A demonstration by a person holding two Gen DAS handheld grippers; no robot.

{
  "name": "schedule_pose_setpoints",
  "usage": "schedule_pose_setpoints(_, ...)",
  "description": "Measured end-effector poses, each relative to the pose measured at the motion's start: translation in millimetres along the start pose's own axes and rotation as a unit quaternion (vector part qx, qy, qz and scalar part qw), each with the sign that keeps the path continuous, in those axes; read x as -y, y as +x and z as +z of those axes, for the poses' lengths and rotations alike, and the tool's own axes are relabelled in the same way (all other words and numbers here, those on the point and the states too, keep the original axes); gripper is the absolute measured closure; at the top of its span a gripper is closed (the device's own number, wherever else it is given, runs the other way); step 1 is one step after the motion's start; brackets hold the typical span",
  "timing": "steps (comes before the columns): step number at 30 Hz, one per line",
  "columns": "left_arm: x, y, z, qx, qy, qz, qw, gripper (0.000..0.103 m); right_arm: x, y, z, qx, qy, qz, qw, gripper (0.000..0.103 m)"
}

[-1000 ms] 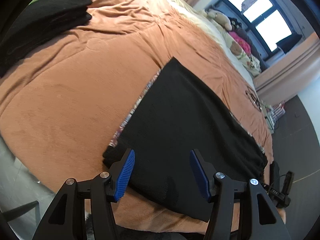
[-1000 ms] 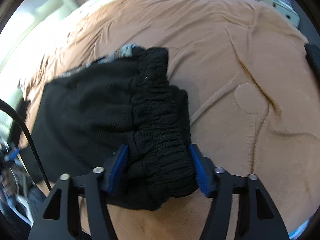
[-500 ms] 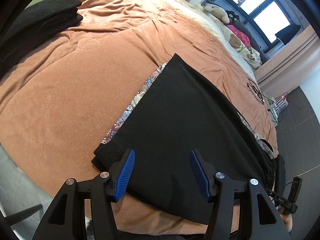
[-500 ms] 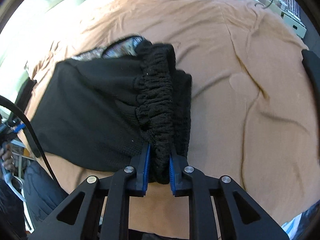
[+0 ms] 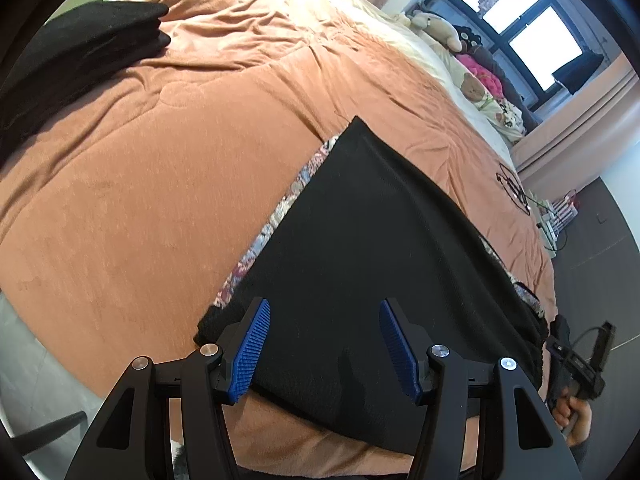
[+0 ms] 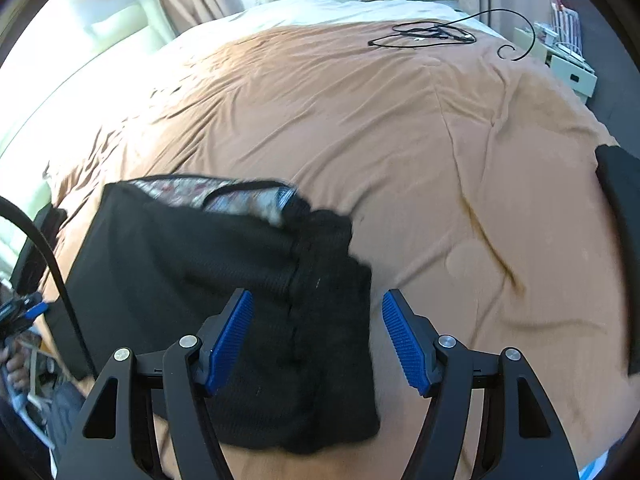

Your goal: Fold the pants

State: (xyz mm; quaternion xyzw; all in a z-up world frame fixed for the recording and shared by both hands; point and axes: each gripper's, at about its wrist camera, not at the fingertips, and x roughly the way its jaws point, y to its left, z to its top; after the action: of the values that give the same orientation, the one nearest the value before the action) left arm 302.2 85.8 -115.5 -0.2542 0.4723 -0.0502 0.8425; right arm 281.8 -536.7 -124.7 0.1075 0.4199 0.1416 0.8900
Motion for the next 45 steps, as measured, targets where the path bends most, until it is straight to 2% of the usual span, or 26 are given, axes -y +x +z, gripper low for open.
schedule_pose_setpoints(6, 2.3, 3.6, 4.4, -0.005, 0.005, 0.003, 1.0000, 0.043, 3.8, 32.3, 18.3, -0.010, 0.003, 0.007, 1.000, 0.037)
schedule_pose_setpoints(7, 2.2, 5.6, 3.7, -0.008, 0.005, 0.003, 0.9999, 0.043, 4.2, 35.9, 21.2, -0.008, -0.001, 0.004, 1.000, 0.041)
schedule_pose_setpoints(8, 1.9, 8.2, 2.7, -0.012, 0.005, 0.003, 0.9999, 0.043, 4.5, 40.7, 23.6, -0.013, -0.004, 0.011, 1.000, 0.060)
schedule_pose_setpoints(9, 1.2, 9.8, 2.1, -0.016, 0.006, 0.003, 0.9999, 0.043, 4.2, 42.9, 26.9, -0.018, -0.002, 0.020, 1.000, 0.072)
schedule_pose_setpoints(11, -0.1, 14.9, 0.4, -0.023, 0.006, 0.004, 0.9997, 0.043, 5.2, 43.3, 29.6, -0.011, 0.002, 0.011, 1.000, 0.088)
schedule_pose_setpoints(12, -0.8, 17.2, -0.5, -0.026, 0.005, 0.005, 0.9996, 0.043, 8.0, 41.1, 32.1, -0.008, 0.004, 0.007, 1.000, 0.089)
schedule_pose_setpoints(16, -6.7, 26.6, -3.9, -0.037, -0.002, 0.010, 0.9993, 0.043, 19.9, 39.9, 28.8, 0.004, 0.040, -0.015, 0.999, 0.090)
schedule_pose_setpoints(20, -9.8, 32.8, -7.3, -0.042, -0.002, 0.013, 0.9990, 0.044, 25.1, 54.0, 22.4, -0.008, 0.062, -0.031, 0.998, 0.090)
schedule_pose_setpoints(24, -9.9, 26.2, -7.4, -0.036, 0.002, 0.011, 0.9993, 0.043, 16.0, 46.2, 24.5, -0.004, 0.042, -0.042, 0.998, 0.079)
schedule_pose_setpoints(26, -10.2, 20.8, -8.1, -0.029, 0.004, 0.012, 0.9995, 0.043, 9.6, 34.6, 27.0, 0.015, 0.031, -0.053, 0.998, 0.069)
schedule_pose_setpoints(28, -11.5, 17.0, -8.7, -0.027, 0.007, 0.012, 0.9996, 0.043, 0.5, 18.5, 29.8, 0.037, 0.017, -0.061, 0.997, 0.066)
schedule_pose_setpoints(32, -15.0, 13.4, -12.8, -0.026, 0.008, 0.012, 0.9996, 0.043, -33.1, 1.5, 28.9, 0.057, -0.023, -0.044, 0.997, 0.066)
schedule_pose_setpoints(35, -19.8, 12.0, -15.5, -0.025, 0.005, 0.012, 0.9996, 0.043, -56.8, 10.4, 27.6, 0.037, -0.043, -0.008, 0.998, 0.066)
schedule_pose_setpoints(39, -26.3, 11.8, -18.7, -0.023, -0.007, 0.005, 0.9997, 0.044, -83.4, 41.2, 28.5, 0.006, -0.063, 0.005, 0.998, 0.066)
schedule_pose_setpoints(45, -28.1, 12.3, -20.4, -0.017, -0.018, 0.005, 0.9997, 0.044, -108.4, 89.9, 35.3, -0.055, -0.060, 0.023, 0.996, 0.066)
